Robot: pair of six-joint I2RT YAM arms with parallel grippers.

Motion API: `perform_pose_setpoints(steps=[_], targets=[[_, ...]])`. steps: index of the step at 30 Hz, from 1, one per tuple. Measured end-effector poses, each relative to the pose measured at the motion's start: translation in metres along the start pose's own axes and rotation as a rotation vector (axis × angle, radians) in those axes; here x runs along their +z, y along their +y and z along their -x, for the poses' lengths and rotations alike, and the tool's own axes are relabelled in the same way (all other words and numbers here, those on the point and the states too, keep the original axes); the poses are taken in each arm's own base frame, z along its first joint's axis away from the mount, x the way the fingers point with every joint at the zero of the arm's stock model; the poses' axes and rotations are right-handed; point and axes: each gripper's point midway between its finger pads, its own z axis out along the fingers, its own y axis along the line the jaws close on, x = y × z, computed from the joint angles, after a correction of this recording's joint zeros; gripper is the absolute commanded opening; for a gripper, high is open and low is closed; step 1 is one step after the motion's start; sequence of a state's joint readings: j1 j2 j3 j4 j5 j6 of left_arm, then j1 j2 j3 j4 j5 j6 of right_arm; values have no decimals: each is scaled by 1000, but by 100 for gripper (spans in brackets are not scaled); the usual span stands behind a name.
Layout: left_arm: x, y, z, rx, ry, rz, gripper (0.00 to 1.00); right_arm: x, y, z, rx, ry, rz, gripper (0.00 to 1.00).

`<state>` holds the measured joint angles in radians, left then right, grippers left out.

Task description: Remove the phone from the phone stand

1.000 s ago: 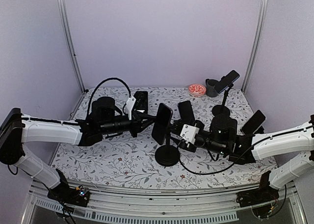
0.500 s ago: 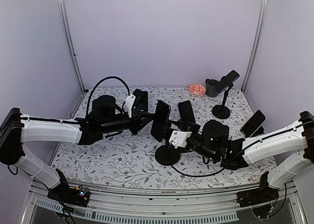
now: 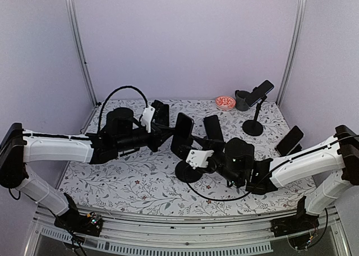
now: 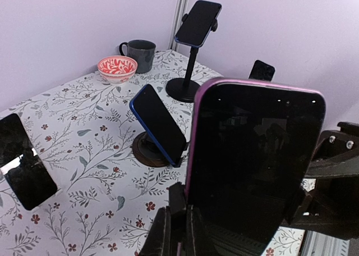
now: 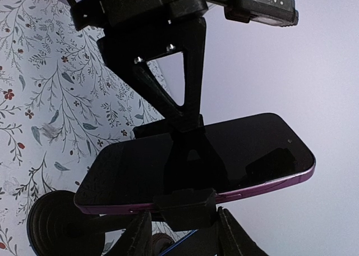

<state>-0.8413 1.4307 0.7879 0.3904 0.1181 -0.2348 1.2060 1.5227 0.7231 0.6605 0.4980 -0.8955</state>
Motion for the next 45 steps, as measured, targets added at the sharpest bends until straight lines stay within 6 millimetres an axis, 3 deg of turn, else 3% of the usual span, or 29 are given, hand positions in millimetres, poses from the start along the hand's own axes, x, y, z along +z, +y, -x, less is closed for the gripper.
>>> perform_pose_setpoints(steps=[4, 14, 17, 23, 26, 30, 32, 35, 41, 45], targets=[[1, 0, 1, 8, 4, 6, 0, 1, -1, -1, -8, 7, -7, 38], [2, 2, 3, 39, 22, 28, 1, 2, -3, 1, -32, 7, -26, 20], [2, 2, 3, 41, 25, 30, 14, 2, -3, 1, -36, 6, -26, 14], [2, -8, 2, 41, 32, -1, 67, 2, -1, 2, -32, -3, -18, 9], [-2, -17, 2, 38, 37, -24, 84, 2, 0, 3, -26, -5, -14, 7], [-23, -25, 15, 35, -6, -40, 99, 2, 0, 3, -9, -9, -12, 4], [-37, -28, 20, 31, -39, -49, 99, 2, 0, 4, -1, -10, -11, 3], [-47, -29, 11, 12, -41, -57, 99, 3, 0, 5, 14, -13, -10, 2], [-35, -25, -34, -28, 62, -71, 99, 3, 4, 3, 16, -6, 5, 1], [-25, -27, -45, -36, 77, -92, 99, 3, 7, 1, 13, 1, 16, 3]])
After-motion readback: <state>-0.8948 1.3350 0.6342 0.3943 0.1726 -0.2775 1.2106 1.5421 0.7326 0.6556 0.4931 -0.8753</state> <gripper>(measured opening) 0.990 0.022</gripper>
